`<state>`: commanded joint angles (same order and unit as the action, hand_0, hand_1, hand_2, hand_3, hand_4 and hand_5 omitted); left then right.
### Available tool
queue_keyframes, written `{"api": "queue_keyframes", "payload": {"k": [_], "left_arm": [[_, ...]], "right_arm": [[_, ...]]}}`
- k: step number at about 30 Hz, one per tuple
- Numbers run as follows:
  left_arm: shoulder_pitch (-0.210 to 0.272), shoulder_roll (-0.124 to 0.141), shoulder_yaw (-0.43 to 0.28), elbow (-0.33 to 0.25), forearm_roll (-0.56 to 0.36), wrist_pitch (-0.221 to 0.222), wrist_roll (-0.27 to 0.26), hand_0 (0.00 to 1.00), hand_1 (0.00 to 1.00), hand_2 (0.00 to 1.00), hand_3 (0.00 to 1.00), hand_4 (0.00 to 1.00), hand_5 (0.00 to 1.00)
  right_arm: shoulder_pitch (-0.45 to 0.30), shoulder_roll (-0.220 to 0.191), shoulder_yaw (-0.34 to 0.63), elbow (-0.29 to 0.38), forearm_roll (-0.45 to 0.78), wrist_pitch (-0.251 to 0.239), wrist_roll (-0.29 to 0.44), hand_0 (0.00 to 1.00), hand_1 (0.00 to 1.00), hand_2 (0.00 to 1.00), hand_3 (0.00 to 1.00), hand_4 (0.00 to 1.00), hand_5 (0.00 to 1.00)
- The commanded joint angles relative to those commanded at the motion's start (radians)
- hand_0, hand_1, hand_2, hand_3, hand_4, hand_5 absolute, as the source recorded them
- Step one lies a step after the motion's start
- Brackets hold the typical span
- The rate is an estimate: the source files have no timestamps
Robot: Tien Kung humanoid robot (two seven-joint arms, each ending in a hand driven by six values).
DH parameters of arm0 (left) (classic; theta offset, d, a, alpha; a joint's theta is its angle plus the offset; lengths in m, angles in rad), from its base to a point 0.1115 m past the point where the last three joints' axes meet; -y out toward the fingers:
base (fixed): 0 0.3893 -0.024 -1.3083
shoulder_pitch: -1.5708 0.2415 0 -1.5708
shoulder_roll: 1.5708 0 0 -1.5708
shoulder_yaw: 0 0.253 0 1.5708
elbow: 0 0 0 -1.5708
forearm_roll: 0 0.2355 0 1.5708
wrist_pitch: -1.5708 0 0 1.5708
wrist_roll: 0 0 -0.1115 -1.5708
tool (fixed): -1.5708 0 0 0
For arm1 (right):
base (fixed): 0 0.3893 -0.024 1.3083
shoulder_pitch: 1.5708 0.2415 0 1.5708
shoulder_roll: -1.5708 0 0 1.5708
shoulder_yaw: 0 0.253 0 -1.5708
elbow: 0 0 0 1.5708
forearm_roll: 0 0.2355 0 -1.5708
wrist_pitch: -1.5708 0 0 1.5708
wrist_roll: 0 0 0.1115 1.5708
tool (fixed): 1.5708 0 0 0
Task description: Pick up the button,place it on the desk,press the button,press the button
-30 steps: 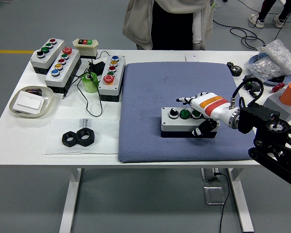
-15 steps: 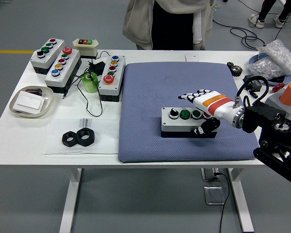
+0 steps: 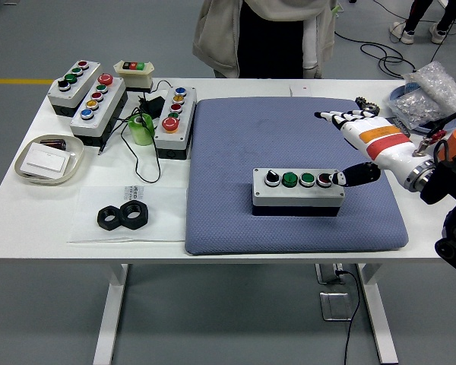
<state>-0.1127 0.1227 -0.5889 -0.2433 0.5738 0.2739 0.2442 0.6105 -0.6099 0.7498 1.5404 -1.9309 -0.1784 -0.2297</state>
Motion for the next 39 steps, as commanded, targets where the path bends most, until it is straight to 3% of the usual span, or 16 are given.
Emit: {"api": "queue_keyframes", "payload": {"k": [5, 6, 11, 12, 23, 39], "left_arm": [[0.0, 0.001, 0.006, 0.0, -0.009, 0.0, -0.004, 0.693, 0.671, 0.775, 0.813, 0.731, 0.998], [0.0, 0.002, 0.008, 0.0, -0.011, 0.0, -0.005, 0.693, 0.671, 0.774, 0.813, 0.732, 0.998], [-0.001, 0.003, 0.013, 0.0, -0.016, 0.0, -0.007, 0.693, 0.671, 0.774, 0.813, 0.732, 0.998], [-0.001, 0.002, 0.013, 0.0, -0.016, 0.0, -0.006, 0.693, 0.669, 0.773, 0.813, 0.732, 0.998], [-0.004, 0.002, 0.012, -0.001, -0.015, 0.001, -0.003, 0.693, 0.669, 0.773, 0.813, 0.732, 0.998], [-0.009, 0.001, 0.01, -0.002, -0.012, 0.001, 0.0, 0.693, 0.669, 0.774, 0.812, 0.731, 0.998]], "right_arm": [[-0.039, -0.033, 0.002, 0.062, 0.105, 0.037, -0.027, 0.357, 0.278, 0.37, 0.872, 0.806, 0.402], [-0.043, -0.035, 0.0, 0.066, 0.111, 0.044, -0.03, 0.161, 0.092, 0.231, 0.795, 0.786, 0.451], [-0.056, -0.035, -0.011, 0.069, 0.127, 0.07, -0.044, 0.161, 0.092, 0.231, 0.795, 0.786, 0.451], [-0.055, -0.034, -0.018, 0.068, 0.134, 0.079, -0.049, 0.094, 0.038, 0.185, 0.786, 0.784, 0.462], [-0.03, -0.027, -0.082, 0.041, 0.138, 0.14, -0.064, 0.061, 0.02, 0.162, 0.78, 0.779, 0.48], [-0.03, -0.02, -0.112, 0.019, 0.142, 0.175, -0.072, 0.062, 0.021, 0.163, 0.78, 0.779, 0.508]]}}
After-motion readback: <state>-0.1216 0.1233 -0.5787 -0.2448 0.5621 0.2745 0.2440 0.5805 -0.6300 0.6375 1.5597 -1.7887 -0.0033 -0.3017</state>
